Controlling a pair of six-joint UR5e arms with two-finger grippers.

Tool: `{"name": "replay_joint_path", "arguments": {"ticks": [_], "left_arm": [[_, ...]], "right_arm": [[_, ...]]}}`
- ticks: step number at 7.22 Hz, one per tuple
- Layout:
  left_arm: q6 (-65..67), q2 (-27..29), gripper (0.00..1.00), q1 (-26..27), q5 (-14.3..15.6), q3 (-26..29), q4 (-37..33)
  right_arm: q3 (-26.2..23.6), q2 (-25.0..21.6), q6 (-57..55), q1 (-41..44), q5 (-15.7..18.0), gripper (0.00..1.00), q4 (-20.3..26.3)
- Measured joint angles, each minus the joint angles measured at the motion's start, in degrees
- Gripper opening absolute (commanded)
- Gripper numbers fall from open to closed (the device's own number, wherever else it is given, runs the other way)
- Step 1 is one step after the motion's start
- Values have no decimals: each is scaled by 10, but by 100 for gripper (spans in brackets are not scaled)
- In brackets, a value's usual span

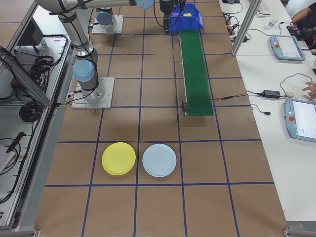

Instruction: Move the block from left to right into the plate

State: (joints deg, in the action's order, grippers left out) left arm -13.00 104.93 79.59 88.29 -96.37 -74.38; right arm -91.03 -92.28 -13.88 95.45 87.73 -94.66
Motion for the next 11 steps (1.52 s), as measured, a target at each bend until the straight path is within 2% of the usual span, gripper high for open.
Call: {"name": "replay_joint_path", "arguments": {"ticks": [4,5,6,8,9,11], "left_arm": [[-7,42,97,-20,9,-31,80],[-6,62,87,-20,9,-33,104],[-6,80,53,-20,9,-34,120],[-2,96,13,-20,9,-34,132],[-1,92,11,-19,10,-33,129],[4,67,11,-18,21,-16,74]], "right_arm": [[0,0,0,0,0,100,-1],[0,0,0,0,-1,100,-1],[0,0,0,0,-1,100,-1],[0,0,0,0,-1,100,-1],[0,0,0,0,-1,100,-1],[0,0,0,0,-1,100,-1]]}}
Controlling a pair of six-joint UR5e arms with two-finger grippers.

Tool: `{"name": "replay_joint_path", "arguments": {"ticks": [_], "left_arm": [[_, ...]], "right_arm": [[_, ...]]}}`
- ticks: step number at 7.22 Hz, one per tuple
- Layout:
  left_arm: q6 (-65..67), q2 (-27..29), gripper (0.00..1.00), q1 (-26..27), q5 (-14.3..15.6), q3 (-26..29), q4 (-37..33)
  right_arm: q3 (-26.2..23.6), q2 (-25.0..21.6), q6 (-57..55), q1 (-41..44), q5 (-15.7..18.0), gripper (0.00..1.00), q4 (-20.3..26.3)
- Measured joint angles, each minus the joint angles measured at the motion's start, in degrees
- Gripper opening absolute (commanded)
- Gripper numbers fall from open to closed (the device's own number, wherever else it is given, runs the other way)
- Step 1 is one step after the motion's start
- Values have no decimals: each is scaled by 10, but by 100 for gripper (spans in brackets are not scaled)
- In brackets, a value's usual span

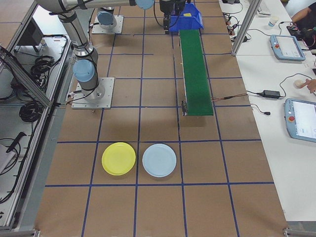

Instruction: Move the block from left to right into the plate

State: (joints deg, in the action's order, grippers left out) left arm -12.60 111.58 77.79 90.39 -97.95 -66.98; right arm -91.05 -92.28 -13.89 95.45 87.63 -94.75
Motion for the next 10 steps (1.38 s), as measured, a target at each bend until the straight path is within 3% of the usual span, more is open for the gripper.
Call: {"name": "replay_joint_path", "arguments": {"ticks": [3,5,7,10], "left_arm": [[52,-50,11,43,10,79,-119],[109,-54,13,99,11,112,-141],[162,-35,16,157,17,122,-106],[190,37,21,207,20,146,-3]], "right_arm": [[0,0,0,0,0,100,0],[0,0,0,0,0,100,0],[0,0,0,0,0,100,0],[0,0,0,0,0,100,0]]}}
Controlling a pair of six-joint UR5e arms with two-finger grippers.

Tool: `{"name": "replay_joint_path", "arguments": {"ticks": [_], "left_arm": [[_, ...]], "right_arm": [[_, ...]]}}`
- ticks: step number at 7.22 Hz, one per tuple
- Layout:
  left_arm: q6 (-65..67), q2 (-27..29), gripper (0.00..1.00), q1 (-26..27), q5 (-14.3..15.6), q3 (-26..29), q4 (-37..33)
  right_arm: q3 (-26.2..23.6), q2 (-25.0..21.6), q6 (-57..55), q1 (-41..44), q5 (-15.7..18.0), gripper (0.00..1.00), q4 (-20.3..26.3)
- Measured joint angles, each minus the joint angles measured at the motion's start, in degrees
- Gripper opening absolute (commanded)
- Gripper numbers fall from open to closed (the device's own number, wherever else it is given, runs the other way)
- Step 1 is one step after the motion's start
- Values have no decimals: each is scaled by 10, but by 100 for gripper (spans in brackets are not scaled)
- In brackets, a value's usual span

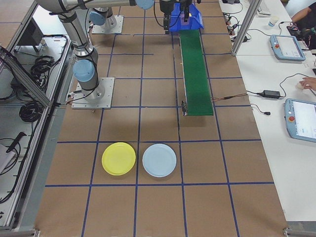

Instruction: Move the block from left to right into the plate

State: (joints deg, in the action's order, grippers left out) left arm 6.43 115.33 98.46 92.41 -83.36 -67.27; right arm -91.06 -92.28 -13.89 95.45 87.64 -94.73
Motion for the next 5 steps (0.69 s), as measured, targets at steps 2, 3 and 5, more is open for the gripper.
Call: {"name": "replay_joint_path", "arguments": {"ticks": [2,3,5], "left_arm": [[0,33,33,9,-1,3,42],[0,47,59,10,-2,1,66],[2,58,95,13,-2,-8,90]], "right_arm": [[0,0,0,0,0,100,0],[0,0,0,0,0,100,0],[0,0,0,0,0,100,0]]}}
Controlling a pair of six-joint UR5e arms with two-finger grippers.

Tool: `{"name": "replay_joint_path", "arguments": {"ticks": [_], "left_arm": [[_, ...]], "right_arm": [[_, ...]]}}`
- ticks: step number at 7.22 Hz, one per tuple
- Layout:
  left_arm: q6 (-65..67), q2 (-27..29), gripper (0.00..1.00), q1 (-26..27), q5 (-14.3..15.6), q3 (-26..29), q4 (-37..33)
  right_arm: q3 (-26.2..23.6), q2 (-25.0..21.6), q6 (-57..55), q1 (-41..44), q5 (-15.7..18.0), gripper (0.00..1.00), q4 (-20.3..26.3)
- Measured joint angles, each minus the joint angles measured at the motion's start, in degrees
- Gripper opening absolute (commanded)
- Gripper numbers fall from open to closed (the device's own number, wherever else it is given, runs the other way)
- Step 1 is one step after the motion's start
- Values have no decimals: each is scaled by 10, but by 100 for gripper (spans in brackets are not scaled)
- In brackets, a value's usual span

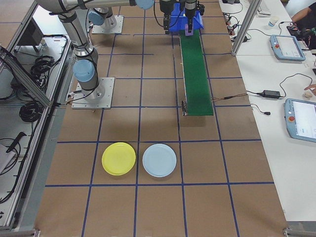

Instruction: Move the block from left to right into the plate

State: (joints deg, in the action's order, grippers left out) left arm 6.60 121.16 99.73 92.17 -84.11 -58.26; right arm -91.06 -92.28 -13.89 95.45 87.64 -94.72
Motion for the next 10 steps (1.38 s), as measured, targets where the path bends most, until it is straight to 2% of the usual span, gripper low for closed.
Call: {"name": "replay_joint_path", "arguments": {"ticks": [3,5,8,10], "left_arm": [[4,-6,100,1,0,-6,3],[3,-39,100,-1,3,-4,-23],[-1,-77,100,-63,5,1,-86],[-43,-73,100,-119,3,-6,-86]], "right_arm": [[0,0,0,0,0,100,0],[0,0,0,0,0,100,0],[0,0,0,1,0,100,-2],[-1,0,0,1,0,100,-2]]}}
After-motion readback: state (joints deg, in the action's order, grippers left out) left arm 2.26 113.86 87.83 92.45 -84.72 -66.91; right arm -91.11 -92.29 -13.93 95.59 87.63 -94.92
